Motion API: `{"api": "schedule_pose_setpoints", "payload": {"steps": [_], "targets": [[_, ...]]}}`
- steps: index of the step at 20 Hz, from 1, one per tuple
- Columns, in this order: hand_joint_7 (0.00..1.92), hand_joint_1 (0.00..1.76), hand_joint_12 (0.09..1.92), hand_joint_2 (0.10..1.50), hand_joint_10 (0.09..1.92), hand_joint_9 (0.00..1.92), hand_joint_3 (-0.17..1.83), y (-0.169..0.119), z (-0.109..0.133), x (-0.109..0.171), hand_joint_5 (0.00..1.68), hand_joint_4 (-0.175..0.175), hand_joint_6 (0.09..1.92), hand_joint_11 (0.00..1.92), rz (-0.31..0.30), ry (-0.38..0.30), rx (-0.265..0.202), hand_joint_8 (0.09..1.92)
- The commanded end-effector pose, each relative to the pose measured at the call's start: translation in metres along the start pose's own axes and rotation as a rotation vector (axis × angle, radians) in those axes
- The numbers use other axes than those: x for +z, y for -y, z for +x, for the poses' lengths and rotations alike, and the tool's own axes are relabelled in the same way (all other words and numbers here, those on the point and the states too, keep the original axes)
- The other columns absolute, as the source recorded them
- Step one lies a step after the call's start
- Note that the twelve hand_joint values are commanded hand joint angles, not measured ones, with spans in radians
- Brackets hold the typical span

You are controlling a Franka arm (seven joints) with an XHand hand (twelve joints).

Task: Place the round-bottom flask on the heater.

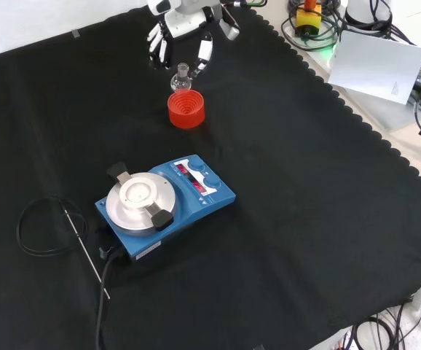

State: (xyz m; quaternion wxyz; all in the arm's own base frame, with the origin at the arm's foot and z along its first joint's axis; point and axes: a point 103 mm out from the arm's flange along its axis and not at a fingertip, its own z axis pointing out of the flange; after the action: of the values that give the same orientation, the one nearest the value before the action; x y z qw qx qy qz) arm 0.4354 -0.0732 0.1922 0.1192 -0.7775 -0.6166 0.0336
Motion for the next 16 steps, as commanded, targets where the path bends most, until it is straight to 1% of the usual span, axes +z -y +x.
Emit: {"api": "schedule_pose_setpoints", "payload": {"steps": [1,6,11,13,16], "targets": [[0.59,1.12,1.31,0.65,0.59,0.77,0.79,-0.023,0.053,-0.056,1.14,0.068,0.97,0.45,-0.024,0.005,-0.038,0.71],[0.59,1.12,1.31,0.65,0.59,0.77,0.80,-0.042,0.078,-0.072,1.14,0.066,0.97,0.45,-0.028,0.011,-0.068,0.71],[0.59,1.12,1.31,0.65,0.59,0.77,0.80,-0.059,0.108,-0.083,1.15,0.064,0.96,0.45,-0.010,0.026,-0.116,0.71],[0.59,1.13,1.31,0.64,0.59,0.77,0.81,-0.064,0.124,-0.084,1.15,0.047,0.96,0.45,-0.003,0.034,-0.139,0.71],[0.59,1.13,1.31,0.63,0.59,0.77,0.82,-0.071,0.145,-0.084,1.16,0.036,0.95,0.45,0.009,0.031,-0.163,0.71]]}}
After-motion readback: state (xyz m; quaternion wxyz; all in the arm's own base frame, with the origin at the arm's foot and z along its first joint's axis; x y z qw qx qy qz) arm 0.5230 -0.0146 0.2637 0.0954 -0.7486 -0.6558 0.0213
